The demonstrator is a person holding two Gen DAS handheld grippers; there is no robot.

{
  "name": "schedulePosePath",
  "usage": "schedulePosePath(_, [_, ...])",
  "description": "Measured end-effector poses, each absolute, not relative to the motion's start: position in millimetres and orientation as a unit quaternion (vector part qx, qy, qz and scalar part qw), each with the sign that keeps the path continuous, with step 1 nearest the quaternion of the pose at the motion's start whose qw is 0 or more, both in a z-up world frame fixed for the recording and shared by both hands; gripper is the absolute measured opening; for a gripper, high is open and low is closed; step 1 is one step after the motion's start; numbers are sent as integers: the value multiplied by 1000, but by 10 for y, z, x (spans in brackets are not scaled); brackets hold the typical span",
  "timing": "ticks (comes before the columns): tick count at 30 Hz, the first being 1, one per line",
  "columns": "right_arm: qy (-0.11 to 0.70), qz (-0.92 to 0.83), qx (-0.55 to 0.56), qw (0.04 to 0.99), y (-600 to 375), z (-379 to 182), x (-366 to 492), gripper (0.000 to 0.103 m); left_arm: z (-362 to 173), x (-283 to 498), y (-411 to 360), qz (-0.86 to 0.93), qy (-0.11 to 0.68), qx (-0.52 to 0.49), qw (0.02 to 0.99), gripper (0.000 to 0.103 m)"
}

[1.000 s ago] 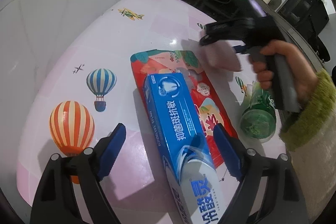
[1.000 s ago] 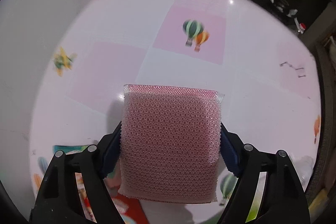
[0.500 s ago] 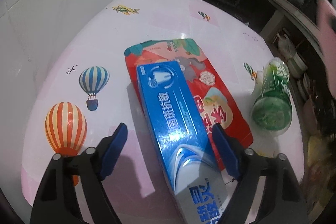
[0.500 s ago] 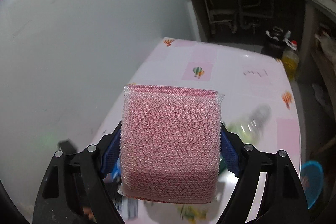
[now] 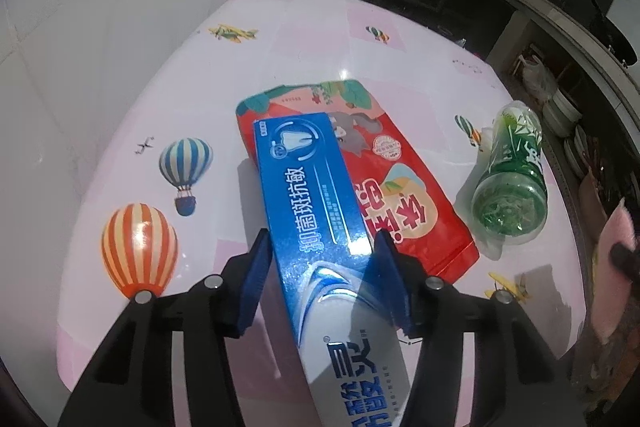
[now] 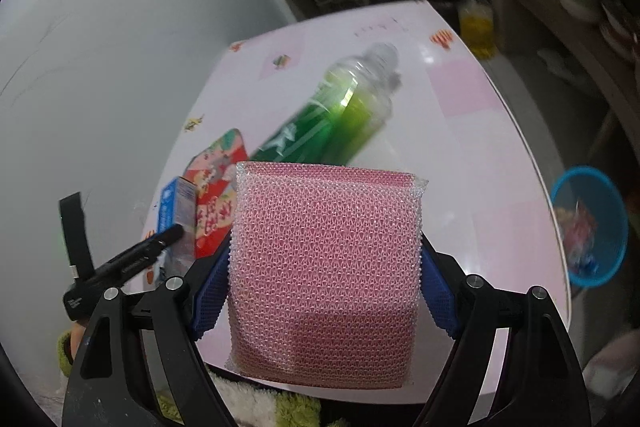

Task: Collect trash
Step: 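Lift the toothpaste box with the left gripper while the right gripper lifts the sponge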

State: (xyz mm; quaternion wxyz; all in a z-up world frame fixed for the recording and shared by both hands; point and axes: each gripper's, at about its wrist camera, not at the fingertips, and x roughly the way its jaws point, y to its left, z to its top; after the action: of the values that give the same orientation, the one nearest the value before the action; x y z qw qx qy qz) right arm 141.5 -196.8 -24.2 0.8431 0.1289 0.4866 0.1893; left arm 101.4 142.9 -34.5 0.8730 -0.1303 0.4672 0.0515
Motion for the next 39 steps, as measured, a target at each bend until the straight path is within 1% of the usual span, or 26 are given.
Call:
schedulePosePath(12, [502, 172, 164, 832, -2136, -345, 1411, 78, 34, 803, 1611, 42, 415, -142, 898, 48])
schedulePosePath(21, [490, 176, 186, 833, -2217, -367, 1421, 77, 429, 762, 1478, -8, 380, -140, 914, 48])
schedulePosePath(28, [479, 164, 206, 837, -2411, -335, 1349, 77, 611, 887, 1157, -67, 366, -128, 919, 48])
schedulePosePath(39, [453, 125, 246, 848, -2839, -250, 1182, 77, 790, 1199, 358, -195, 359, -100, 907, 48])
